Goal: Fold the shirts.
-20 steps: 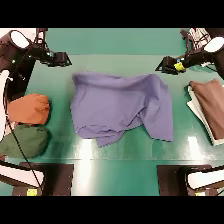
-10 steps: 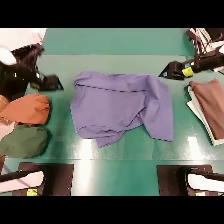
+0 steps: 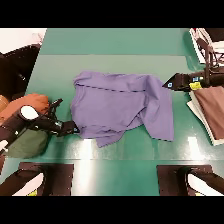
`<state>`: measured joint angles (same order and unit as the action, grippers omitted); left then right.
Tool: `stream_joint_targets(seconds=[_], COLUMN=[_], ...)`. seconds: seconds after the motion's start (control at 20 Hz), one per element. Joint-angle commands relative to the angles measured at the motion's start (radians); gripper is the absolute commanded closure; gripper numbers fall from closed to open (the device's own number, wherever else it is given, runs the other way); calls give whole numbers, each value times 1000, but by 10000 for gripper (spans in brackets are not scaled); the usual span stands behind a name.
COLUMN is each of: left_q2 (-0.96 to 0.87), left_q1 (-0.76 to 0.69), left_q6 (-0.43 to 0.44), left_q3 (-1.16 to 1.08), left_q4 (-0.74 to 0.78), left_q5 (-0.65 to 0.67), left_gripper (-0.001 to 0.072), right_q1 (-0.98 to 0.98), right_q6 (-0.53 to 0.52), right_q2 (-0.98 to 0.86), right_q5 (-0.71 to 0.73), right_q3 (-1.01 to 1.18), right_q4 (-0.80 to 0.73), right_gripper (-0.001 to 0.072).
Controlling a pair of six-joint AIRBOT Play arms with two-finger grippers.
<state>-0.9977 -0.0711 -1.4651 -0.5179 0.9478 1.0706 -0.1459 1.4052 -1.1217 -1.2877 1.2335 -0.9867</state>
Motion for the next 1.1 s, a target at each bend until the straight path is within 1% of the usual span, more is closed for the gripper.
stream_joint_targets(seconds=[0.0, 0.05, 0.15, 0.25, 0.3, 0.35, 0.4, 0.55, 0.65, 0.75, 0.9, 1.0, 1.05], left_q2=[17, 17, 17, 17, 17, 17, 17, 18, 18, 18, 18, 18, 18], left_q1=[-46, -47, -47, -47, -47, -47, -47, -47, -47, -47, -47, -47, -47], left_q6=[-12, -27, -28, -31, -31, -29, -27, -27, -28, -27, -26, -27, -27], left_q3=[68, 68, 67, 67, 67, 67, 67, 29, -32, -92, -152, -168, -168], left_q4=[-80, -86, -88, -90, -91, -92, -96, -85, -46, -17, -8, -9, -10], left_q5=[-135, -162, -199, -208, -208, -210, -221, -217, -185, -145, -128, -134, -138], left_gripper=[207, 207, 208, 209, 248, 495, 684, 683, 684, 683, 683, 683, 683], right_q1=[0, 0, 0, 0, 0, 0, 0, 26, 90, 190, 363, 482, 523], right_q6=[0, 0, 0, 0, 0, 0, 0, 0, 0, 0, 0, -2, -24], right_q2=[23, 23, 23, 23, 23, 23, 23, 23, 49, 112, 213, 240, 241], right_q5=[1, 2, 1, -4, -13, -21, -27, -77, -117, -134, -168, -177, -163], right_q3=[-14, -14, -14, -14, -14, -14, -14, -19, -86, -224, -476, -633, -697], right_q4=[1, 3, 16, 19, 19, 18, 18, 16, 16, -19, -156, -157, -138], right_gripper=[261, 261, 261, 261, 261, 261, 261, 261, 262, 261, 257, 257, 257])
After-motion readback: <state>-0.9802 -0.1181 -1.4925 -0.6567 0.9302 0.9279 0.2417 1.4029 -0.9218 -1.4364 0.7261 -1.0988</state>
